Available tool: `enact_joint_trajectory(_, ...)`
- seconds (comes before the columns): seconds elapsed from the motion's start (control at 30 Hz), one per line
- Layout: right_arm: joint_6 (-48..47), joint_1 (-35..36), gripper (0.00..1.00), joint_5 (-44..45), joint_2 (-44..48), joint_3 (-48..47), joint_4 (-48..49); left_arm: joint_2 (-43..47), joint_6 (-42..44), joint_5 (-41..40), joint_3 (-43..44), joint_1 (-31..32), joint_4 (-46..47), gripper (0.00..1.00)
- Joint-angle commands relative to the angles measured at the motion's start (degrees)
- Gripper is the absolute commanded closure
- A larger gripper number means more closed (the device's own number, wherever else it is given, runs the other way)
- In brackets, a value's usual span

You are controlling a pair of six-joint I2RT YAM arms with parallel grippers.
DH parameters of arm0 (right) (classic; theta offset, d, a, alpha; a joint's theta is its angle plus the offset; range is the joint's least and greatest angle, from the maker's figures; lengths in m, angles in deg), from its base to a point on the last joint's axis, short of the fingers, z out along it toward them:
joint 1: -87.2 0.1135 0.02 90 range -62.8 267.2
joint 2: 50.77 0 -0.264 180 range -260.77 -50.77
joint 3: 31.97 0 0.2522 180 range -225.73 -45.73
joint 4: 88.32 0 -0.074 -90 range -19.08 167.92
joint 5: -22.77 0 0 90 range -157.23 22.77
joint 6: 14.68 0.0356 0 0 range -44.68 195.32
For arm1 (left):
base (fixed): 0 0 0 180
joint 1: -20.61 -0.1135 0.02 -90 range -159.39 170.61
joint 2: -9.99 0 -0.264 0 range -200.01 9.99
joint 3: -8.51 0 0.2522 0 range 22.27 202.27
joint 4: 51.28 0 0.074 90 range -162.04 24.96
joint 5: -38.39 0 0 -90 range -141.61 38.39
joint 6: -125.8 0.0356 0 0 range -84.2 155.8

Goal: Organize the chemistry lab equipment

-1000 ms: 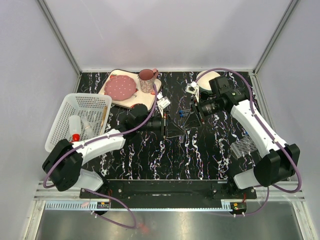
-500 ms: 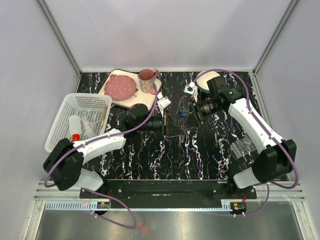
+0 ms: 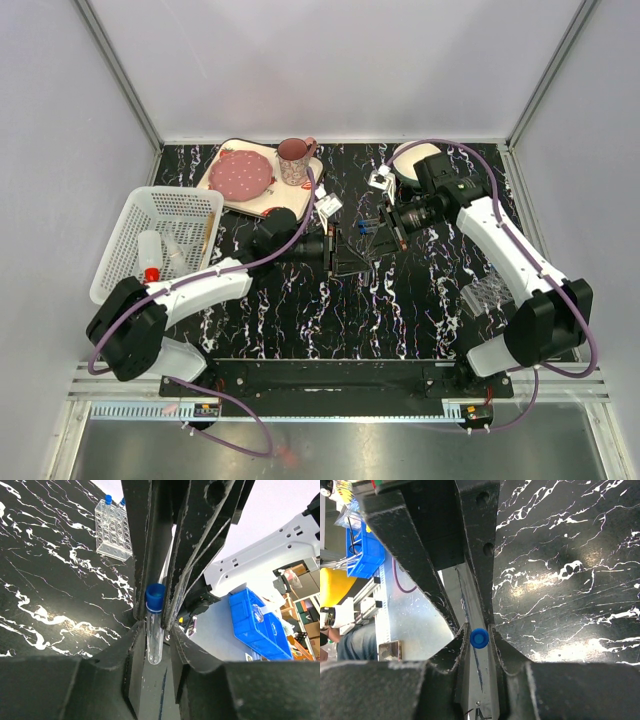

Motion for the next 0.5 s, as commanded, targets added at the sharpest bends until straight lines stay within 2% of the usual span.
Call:
enact_joint_trajectory(0.0,-0.7,0.1,0.88,1.3,2.4,0.7,0.7,1.2,-0.3,-0.7,1.4,-0.5,4.0,0.65)
enact_joint_trajectory(0.07,-0.6,-2.1,0.88,1.8,3.7,1.2,1.2,2.5,0.2,-0.3,0.6,-1.5,3.0,0.54)
enact_joint_trajectory(0.13,-0.5,-5.2,0.88,2.6,4.9,2.4,2.2,5.3,1.8,-0.7,-0.9,-2.3,1.9,0.47)
enact_joint_trajectory(0.23,-0.6,-9.0,0.88,6.0,8.9,4.5,3.5,11.0,7.0,-2.9,-1.7,-4.7,-4.9,0.39)
enact_joint_trajectory(0.27,-1.3,-10.4,0.88,7.7,9.8,4.9,3.6,12.6,8.8,-3.8,-1.5,-6.5,-10.5,0.39)
enact_joint_trajectory(0.4,-0.4,-18.3,0.88,9.5,13.8,5.9,4.0,22.6,17.0,-11.6,0.3,-12.5,-25.9,0.24)
enact_joint_trajectory(0.43,-0.4,-20.1,0.88,10.0,15.2,5.9,3.8,24.2,19.3,-13.4,0.9,-13.7,-30.7,0.14)
enact_joint_trajectory(0.47,-0.8,-23.3,0.88,11.5,15.9,6.1,3.6,25.6,20.3,-17.0,1.1,-16.0,-33.0,0.08)
